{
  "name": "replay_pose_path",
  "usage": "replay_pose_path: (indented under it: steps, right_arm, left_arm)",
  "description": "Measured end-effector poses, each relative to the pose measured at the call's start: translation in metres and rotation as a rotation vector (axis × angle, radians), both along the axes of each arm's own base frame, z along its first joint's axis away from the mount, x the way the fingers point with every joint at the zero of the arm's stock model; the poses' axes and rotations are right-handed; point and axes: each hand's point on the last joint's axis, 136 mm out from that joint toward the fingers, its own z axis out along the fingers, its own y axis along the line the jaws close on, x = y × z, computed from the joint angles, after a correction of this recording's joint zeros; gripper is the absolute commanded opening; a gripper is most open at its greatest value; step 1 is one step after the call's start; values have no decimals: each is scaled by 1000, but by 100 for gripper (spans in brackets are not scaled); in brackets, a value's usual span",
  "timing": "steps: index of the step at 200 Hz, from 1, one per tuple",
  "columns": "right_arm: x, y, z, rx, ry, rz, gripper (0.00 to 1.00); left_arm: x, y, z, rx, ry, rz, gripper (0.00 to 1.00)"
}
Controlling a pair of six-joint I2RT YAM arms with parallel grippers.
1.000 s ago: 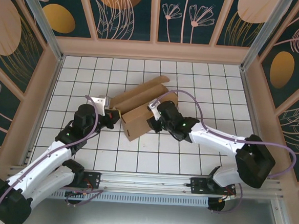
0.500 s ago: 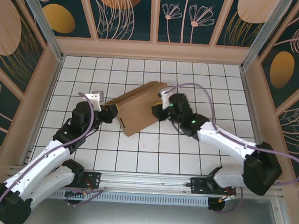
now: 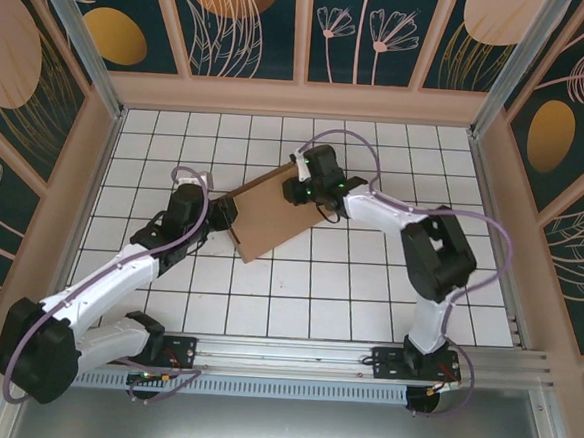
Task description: Fold the paper box
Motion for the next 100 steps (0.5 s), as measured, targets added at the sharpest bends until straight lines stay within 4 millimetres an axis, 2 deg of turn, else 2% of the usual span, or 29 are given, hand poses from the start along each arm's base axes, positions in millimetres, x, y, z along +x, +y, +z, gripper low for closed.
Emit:
replay_pose_path:
  steps: [26, 56, 81, 100]
  right_arm:
    - [9, 10, -19, -35, 29, 3, 29]
    - [10, 13, -25, -46, 43, 18, 35]
    - [4, 12, -17, -26, 56, 39, 45]
    - [1, -1, 0, -5, 53, 33, 52]
  left_arm:
    - [1, 9, -6, 9, 11, 49, 43]
    - [-1, 27, -23, -8, 53, 127, 59]
    - [-12, 44, -68, -16, 171, 194, 61]
    - [-21, 45, -103, -9, 282, 203, 62]
